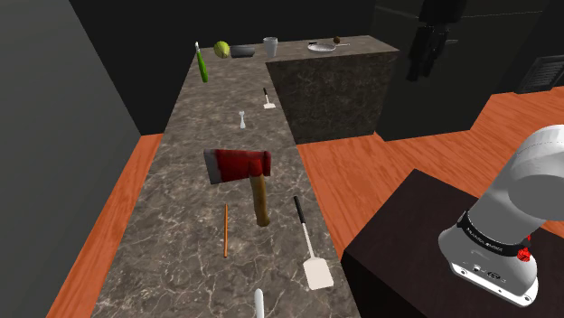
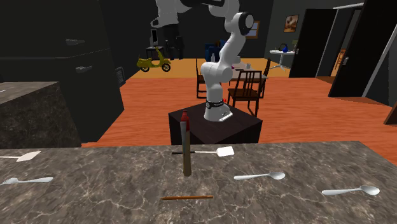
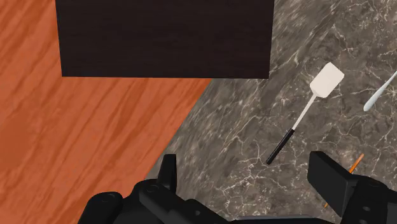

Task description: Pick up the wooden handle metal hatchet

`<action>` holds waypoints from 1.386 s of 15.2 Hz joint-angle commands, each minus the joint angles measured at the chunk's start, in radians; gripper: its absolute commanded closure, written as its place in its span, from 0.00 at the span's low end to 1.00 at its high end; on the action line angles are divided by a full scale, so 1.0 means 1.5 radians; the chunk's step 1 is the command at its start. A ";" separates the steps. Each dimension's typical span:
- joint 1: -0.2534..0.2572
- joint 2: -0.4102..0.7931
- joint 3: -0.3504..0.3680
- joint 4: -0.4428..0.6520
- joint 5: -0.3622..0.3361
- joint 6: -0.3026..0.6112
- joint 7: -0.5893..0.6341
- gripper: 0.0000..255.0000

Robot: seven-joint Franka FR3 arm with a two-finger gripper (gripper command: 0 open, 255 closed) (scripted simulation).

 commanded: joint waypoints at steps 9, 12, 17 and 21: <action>0.068 0.121 0.064 0.023 0.028 0.135 -0.042 0.00; 0.091 0.170 0.089 0.041 0.033 0.179 -0.056 0.00; 0.125 0.253 0.131 0.080 0.033 0.247 -0.077 0.00; 0.150 0.321 0.166 0.118 0.023 0.293 -0.089 0.00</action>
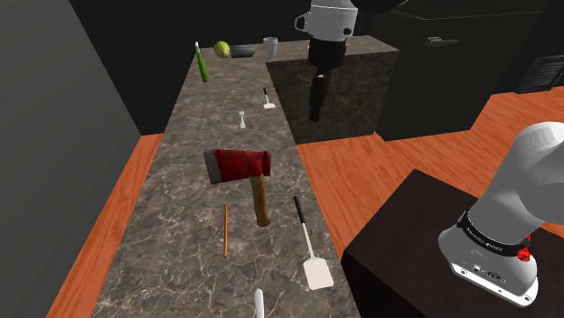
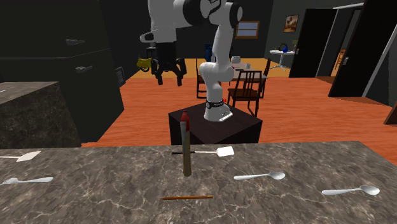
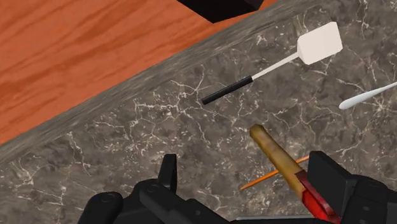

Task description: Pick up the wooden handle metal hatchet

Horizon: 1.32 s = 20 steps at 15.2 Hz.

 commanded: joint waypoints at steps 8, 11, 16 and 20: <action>0.054 0.155 0.078 0.104 -0.050 0.087 -0.012 0.00; 0.074 0.207 0.102 0.144 -0.079 0.109 -0.011 0.00; 0.091 0.252 0.117 0.162 -0.106 0.139 -0.008 0.00; 0.091 0.262 0.117 0.137 -0.110 0.174 -0.006 0.00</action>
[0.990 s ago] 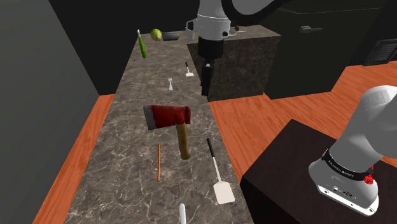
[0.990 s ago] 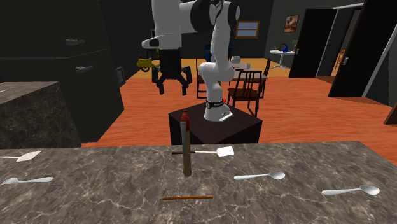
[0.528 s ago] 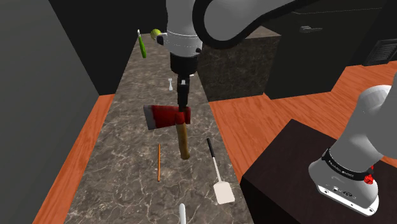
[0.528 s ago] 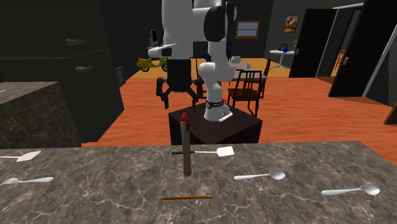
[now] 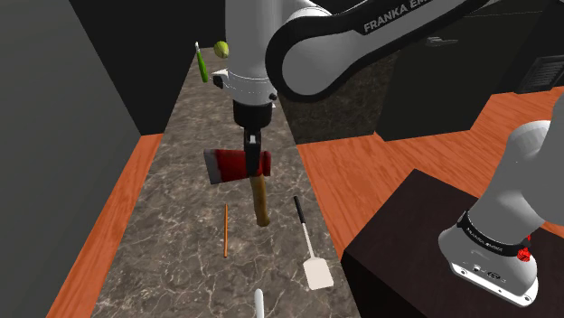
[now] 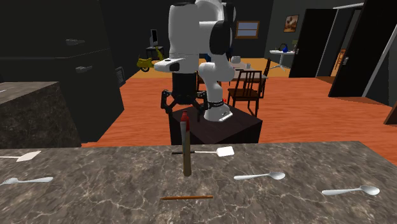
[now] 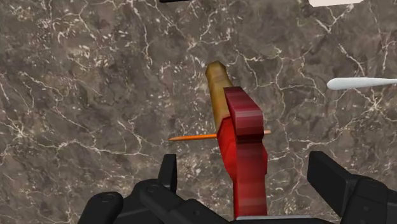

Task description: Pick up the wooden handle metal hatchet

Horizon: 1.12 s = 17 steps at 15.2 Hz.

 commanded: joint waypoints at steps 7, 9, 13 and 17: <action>0.001 0.008 0.000 -0.013 -0.004 0.021 0.002 1.00; 0.001 0.008 0.000 -0.013 -0.004 0.021 0.002 1.00; 0.001 0.008 0.000 -0.013 -0.004 0.021 0.003 1.00; 0.000 -0.003 0.000 0.011 0.001 -0.013 0.000 1.00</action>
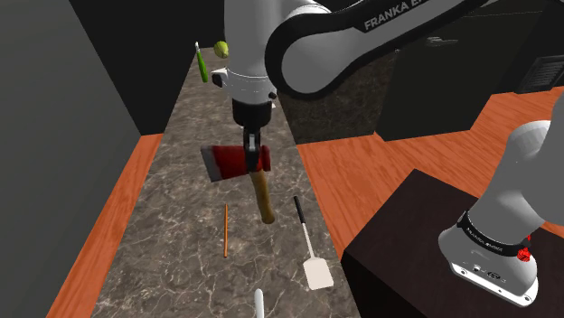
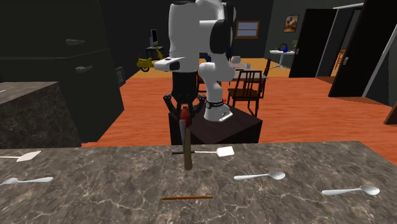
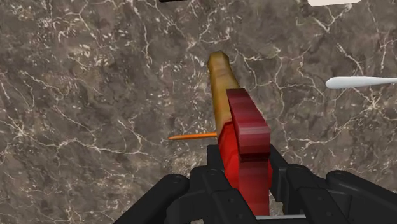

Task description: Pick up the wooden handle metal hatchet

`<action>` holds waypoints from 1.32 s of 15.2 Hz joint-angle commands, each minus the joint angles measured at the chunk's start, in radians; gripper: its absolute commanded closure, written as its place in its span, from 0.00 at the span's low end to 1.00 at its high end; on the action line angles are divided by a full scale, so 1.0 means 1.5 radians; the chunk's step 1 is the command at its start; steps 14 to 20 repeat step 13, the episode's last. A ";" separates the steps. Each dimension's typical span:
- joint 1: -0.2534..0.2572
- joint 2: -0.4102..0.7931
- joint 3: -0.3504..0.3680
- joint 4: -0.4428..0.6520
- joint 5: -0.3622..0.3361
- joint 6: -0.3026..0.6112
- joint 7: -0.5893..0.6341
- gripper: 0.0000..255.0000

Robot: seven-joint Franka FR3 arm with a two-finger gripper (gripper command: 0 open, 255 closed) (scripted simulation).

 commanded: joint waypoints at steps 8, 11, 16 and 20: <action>-0.001 -0.017 0.000 0.061 0.007 -0.077 -0.005 1.00; -0.002 -0.020 0.000 0.084 0.008 -0.103 -0.005 1.00; -0.002 -0.021 0.000 0.085 0.008 -0.105 -0.005 1.00; -0.002 -0.021 0.000 0.085 0.008 -0.105 -0.005 1.00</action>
